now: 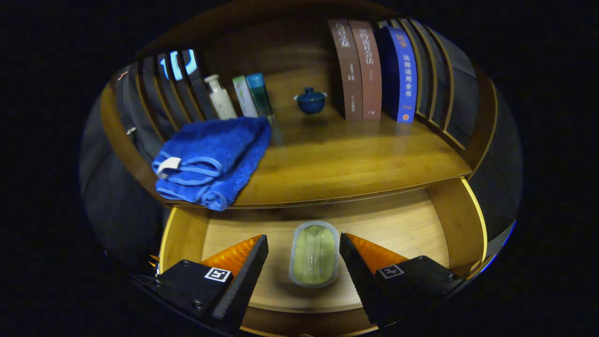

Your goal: Pull open the drawer, take out the items inside it, and place them on the countertop above the cabinet.

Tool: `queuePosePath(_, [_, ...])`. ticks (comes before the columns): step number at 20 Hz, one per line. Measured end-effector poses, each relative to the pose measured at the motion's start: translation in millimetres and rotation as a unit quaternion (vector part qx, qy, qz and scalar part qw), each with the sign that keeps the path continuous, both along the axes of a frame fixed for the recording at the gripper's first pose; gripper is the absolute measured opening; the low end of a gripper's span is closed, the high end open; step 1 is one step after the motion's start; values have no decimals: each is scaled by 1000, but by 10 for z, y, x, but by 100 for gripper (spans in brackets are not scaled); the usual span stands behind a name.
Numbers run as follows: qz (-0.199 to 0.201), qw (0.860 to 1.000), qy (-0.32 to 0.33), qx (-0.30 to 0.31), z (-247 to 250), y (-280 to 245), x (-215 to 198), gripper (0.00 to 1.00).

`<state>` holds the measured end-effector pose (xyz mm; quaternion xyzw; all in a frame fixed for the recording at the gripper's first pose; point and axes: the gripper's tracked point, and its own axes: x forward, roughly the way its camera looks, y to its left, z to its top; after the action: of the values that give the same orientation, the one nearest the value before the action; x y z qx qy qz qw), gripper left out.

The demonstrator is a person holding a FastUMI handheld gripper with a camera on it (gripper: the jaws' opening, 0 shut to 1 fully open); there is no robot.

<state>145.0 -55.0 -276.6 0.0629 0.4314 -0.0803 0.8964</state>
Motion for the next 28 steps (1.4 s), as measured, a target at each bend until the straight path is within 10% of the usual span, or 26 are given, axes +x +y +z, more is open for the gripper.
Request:
queuePosePath(9, [-9, 988, 156, 6, -636, -137, -60, 77])
queuePosePath(13, [2, 990, 142, 1, -584, -99, 26, 52])
queuePosePath(15, [5, 990, 141, -20, -575, -137, 0, 22])
queuePosePath(28, [12, 999, 44, 3, 106, -16, -428, 21])
